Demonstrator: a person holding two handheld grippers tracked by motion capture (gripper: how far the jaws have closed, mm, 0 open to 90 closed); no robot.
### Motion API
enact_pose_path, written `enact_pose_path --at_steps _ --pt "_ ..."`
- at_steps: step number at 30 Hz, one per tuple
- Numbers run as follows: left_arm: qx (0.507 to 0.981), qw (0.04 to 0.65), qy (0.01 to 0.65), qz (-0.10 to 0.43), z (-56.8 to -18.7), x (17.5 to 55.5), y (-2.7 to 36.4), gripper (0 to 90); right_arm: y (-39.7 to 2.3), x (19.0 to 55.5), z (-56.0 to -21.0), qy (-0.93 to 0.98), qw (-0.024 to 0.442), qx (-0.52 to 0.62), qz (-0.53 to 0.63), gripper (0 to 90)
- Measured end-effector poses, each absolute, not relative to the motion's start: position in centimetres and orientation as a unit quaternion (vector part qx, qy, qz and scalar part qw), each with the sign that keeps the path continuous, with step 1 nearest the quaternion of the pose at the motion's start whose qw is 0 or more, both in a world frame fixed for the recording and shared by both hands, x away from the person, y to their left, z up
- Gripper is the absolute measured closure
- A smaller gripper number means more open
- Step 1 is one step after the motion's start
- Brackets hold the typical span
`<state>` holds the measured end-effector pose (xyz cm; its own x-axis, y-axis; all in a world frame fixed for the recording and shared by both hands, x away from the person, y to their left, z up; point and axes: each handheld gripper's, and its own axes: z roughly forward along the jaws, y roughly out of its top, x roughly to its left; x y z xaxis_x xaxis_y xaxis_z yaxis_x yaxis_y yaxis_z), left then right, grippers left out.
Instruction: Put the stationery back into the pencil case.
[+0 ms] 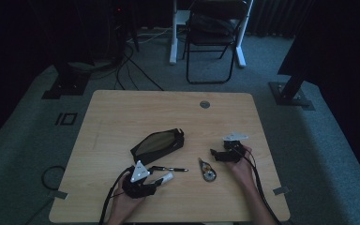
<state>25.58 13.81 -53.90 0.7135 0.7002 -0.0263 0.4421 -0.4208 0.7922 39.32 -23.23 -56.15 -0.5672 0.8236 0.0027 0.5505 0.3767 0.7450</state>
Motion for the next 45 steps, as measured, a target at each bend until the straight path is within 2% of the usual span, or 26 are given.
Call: enact_pose_path --at_steps 10,22,33,37,45 --pt "0.838 0.405 0.344 0.128 -55.2 26.1 13.3 50.5 -23.2 39.3 -56.1 0.809 0.188 0.423 0.362 21.4" --pt "0.849 0.384 0.333 0.144 -55.6 25.7 13.0 55.8 -23.1 39.2 -56.2 0.811 0.186 0.419 0.364 21.1" --pt "0.859 0.368 0.320 0.153 -55.6 25.7 13.0 64.5 -23.1 39.2 -56.2 0.813 0.185 0.416 0.364 21.0" --pt "0.862 0.368 0.314 0.149 -55.5 25.8 13.1 70.3 -23.1 39.2 -56.2 0.813 0.185 0.416 0.364 21.0" --pt "0.861 0.371 0.315 0.148 -55.6 25.8 13.1 71.0 -23.1 39.2 -56.2 0.813 0.185 0.415 0.364 21.0"
